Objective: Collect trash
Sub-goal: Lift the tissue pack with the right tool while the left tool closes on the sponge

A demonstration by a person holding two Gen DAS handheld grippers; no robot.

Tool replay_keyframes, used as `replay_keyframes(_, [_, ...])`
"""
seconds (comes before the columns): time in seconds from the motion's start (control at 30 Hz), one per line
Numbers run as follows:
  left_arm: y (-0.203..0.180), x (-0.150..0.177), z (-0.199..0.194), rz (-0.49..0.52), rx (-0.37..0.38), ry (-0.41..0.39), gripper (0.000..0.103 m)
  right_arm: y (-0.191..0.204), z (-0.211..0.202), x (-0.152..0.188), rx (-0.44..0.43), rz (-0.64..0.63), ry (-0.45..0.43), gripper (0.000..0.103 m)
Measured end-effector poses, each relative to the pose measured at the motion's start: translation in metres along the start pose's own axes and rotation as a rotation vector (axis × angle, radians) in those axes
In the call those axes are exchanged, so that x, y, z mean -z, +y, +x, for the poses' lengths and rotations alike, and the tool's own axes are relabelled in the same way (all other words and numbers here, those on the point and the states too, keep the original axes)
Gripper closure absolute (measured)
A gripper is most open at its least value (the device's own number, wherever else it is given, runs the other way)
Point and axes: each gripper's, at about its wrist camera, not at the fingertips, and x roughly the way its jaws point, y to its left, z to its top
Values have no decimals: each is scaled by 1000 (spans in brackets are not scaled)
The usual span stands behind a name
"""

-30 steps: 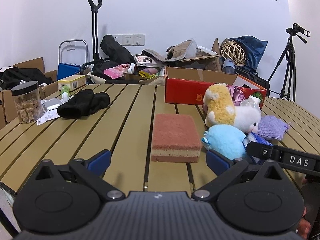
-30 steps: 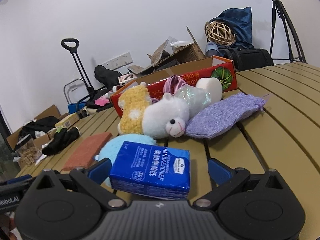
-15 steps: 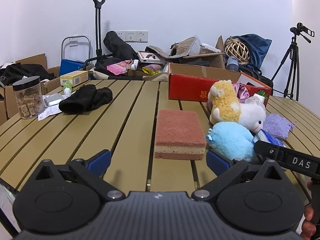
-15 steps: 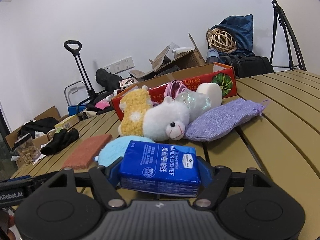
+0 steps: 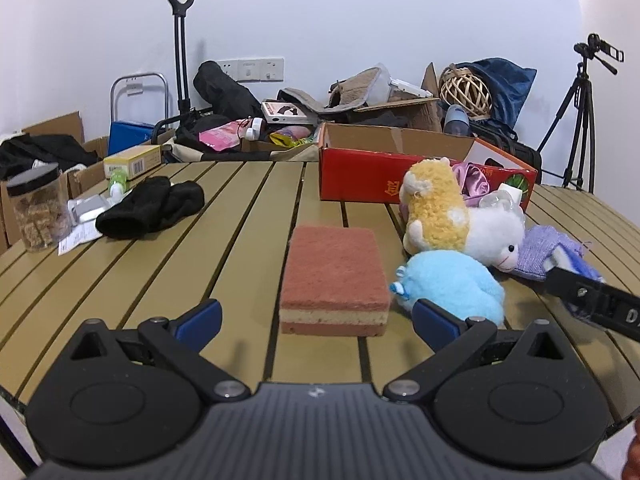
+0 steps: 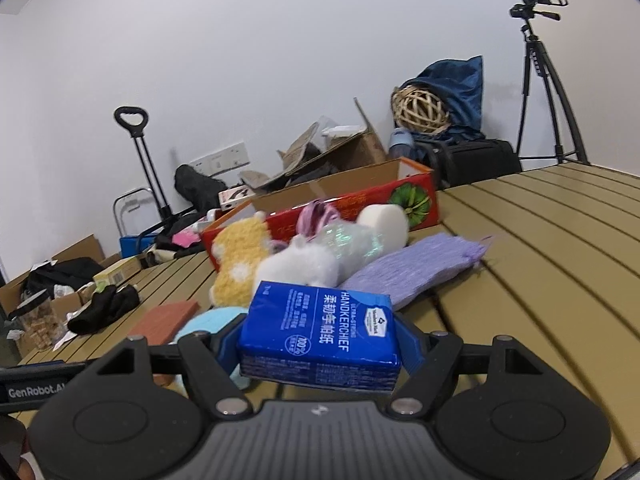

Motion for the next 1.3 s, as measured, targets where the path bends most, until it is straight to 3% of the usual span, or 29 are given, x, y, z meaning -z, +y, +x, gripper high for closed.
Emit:
replay_keyframes(0.3, [-10,-7,22,9,-28,41,0,-27,-13,-9,67,11,-38,30])
replay_keyframes(0.5, [-9,-8,43,15,-93,103,0,-42,-21,-11,100,13,-47,30])
replay_keyframes(0.83, [-14,-12,58,22,-90,111,0,-51,-28,-12,124,12,-57,30])
replay_keyframes(1.03, [-8,-15,63,-38,-65,127,0,-53,-26,-10,137,5,-48,30])
replay_keyframes(1.3, [-8,-14,66,-52,-55,135,17,-49,-25,-8,145,-17,-44,30])
